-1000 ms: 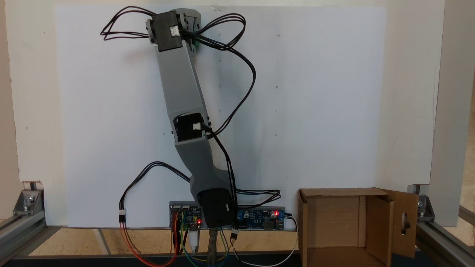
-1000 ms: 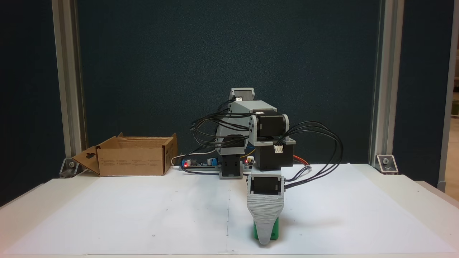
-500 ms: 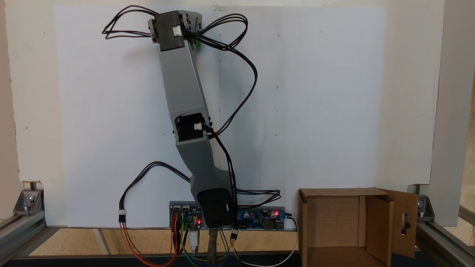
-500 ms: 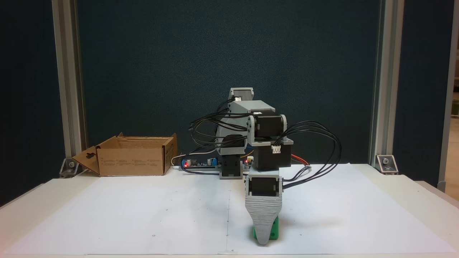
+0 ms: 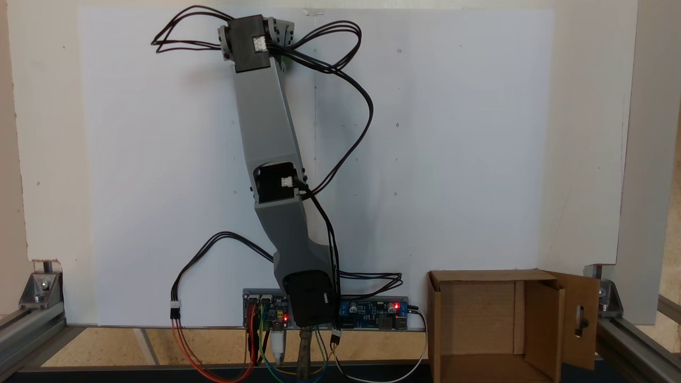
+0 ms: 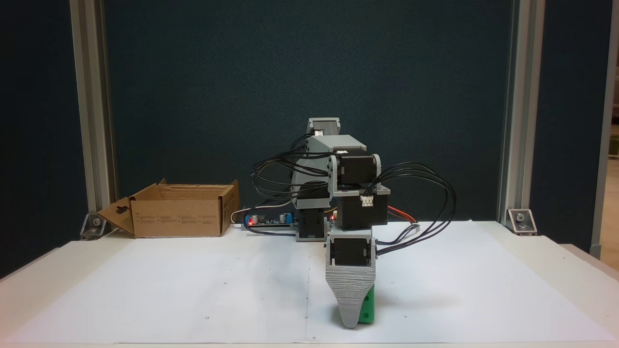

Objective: Grasp a green dice and put it in the bin.

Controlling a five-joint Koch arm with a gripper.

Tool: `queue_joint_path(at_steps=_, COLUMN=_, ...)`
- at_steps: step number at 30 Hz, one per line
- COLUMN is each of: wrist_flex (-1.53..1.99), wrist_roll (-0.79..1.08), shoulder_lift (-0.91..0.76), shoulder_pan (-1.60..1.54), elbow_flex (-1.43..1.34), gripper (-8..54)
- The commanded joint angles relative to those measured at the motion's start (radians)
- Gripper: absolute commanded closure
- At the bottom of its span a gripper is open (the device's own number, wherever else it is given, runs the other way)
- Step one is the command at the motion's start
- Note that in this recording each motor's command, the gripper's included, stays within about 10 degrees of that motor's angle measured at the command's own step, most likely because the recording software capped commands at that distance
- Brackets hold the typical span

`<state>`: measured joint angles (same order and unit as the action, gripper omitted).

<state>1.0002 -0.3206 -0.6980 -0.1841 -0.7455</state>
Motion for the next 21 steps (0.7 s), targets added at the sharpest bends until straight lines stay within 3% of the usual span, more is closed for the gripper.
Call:
queue_joint_path(at_steps=1, wrist_flex=0.031, wrist_roll=-0.057, shoulder_lift=-0.025, shoulder_pan=-0.005, elbow_flex=0.008, gripper=34.1)
queue_joint_path(at_steps=11, wrist_flex=0.33, wrist_roll=-0.097, shoulder_lift=-0.345, shoulder_pan=-0.051, elbow_flex=0.106, gripper=34.1)
queue_joint_path(at_steps=21, wrist_flex=0.345, wrist_roll=-0.095, shoulder_lift=-0.577, shoulder_pan=-0.018, elbow_flex=0.021, gripper=34.1)
